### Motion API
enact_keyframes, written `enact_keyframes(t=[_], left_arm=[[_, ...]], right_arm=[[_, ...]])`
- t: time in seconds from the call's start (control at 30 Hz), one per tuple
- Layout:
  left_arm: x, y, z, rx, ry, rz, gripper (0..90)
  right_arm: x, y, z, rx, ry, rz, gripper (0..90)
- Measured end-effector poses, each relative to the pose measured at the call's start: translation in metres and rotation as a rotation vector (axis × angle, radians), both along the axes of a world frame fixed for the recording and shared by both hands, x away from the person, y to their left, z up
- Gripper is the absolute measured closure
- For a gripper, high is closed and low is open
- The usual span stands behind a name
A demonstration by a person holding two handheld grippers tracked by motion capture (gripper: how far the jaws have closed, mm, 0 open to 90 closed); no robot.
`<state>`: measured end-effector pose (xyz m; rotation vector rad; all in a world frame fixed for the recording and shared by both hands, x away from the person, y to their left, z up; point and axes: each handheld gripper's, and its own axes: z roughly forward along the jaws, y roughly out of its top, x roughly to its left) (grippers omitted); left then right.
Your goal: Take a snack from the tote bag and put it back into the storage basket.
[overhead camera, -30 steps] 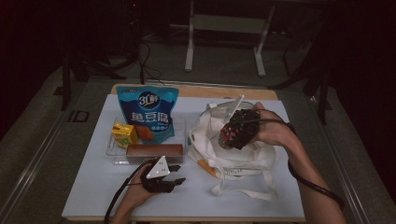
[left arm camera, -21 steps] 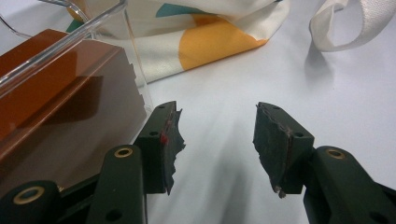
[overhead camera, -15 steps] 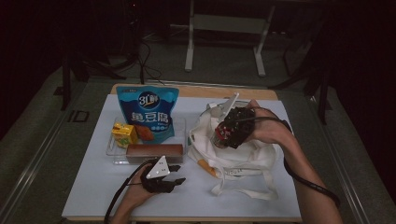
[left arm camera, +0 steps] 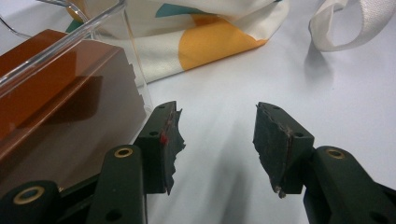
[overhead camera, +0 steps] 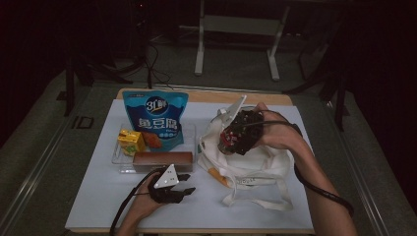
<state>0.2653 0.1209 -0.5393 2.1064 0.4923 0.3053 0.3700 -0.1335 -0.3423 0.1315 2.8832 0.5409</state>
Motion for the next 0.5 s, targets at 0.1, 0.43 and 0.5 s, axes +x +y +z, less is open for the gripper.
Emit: enact_keyframes(t=[0.1, 0.43, 0.5], left_arm=[[0.0, 0.0, 0.0, 0.0, 0.0, 0.0, 50.3], [0.0, 0.0, 0.0, 0.0, -0.001, 0.0, 50.3], [0.0, 0.0, 0.0, -0.001, -0.001, 0.001, 50.3]], right_arm=[[0.0, 0.003, 0.001, 0.007, -0.001, 0.005, 23.8], [-0.002, 0.016, 0.006, 0.024, -0.006, 0.039, 23.8], [-0.003, 0.02, 0.007, 0.026, -0.008, 0.045, 23.8]])
